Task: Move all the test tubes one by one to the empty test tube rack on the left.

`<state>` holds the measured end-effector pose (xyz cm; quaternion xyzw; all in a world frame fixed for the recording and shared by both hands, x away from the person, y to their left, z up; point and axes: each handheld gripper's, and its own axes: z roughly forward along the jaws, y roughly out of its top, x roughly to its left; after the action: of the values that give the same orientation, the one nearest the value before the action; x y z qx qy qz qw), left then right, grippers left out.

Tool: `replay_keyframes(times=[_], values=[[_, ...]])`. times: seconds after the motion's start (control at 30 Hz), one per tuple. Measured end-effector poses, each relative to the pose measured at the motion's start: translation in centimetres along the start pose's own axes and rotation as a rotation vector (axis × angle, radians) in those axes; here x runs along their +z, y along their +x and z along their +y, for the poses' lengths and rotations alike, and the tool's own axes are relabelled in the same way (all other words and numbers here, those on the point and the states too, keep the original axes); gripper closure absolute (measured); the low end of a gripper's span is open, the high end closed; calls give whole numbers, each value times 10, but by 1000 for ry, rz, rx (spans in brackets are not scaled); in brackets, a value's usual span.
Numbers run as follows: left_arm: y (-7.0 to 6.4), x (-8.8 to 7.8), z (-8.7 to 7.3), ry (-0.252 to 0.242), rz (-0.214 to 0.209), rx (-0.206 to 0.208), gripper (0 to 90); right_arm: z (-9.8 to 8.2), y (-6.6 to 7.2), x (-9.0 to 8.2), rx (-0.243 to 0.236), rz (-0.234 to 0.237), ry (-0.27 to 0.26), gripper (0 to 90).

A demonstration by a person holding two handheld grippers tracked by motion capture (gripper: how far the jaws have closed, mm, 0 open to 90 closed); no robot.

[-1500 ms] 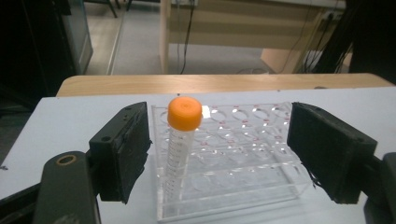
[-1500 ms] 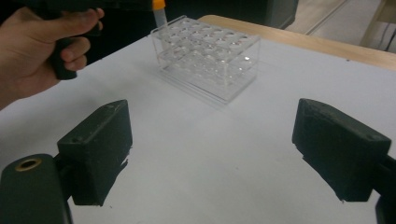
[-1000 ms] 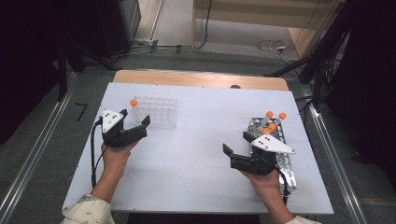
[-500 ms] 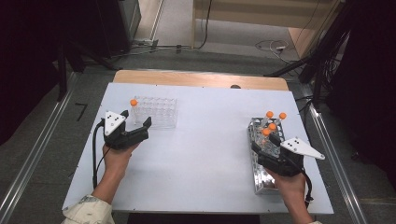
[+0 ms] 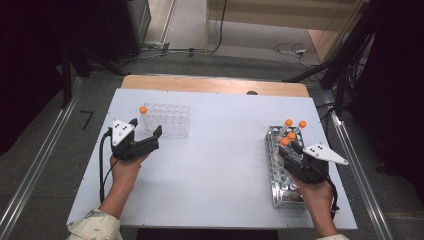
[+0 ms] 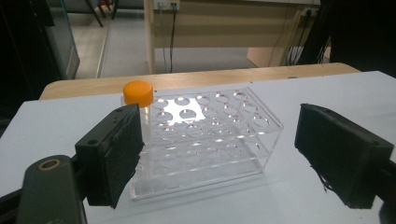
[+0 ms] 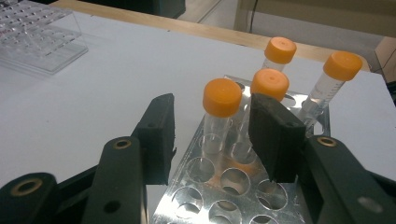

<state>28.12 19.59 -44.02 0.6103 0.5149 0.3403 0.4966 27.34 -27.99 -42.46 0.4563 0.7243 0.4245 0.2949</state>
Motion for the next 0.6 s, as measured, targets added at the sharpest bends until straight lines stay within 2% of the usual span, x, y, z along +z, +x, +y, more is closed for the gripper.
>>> replay_keyframes(times=[0.13, 0.27, 0.3, 0.37, 0.43, 0.53, 0.6], values=[[0, 0, 0, -1, -1, -2, 156, -2, -2, 0, -27, -15, -10, 504], [0, 0, 0, 0, -2, -3, 158, -2, -2, 2, -34, -3, 5, 541], [0, 0, 0, 1, -3, -4, 159, -2, -3, 3, -29, 14, 13, 540], [0, 0, -1, 1, -4, -5, 160, -3, -4, 6, -43, 18, 29, 557], [0, 0, -1, 2, -4, -3, 163, -2, -5, 9, -30, 32, 54, 559], [-1, 0, -1, 4, -5, -3, 164, -1, -7, 13, -27, 40, 73, 574], [0, 1, -1, 3, -6, -5, 165, 1, -8, 16, -21, 42, 105, 593]])
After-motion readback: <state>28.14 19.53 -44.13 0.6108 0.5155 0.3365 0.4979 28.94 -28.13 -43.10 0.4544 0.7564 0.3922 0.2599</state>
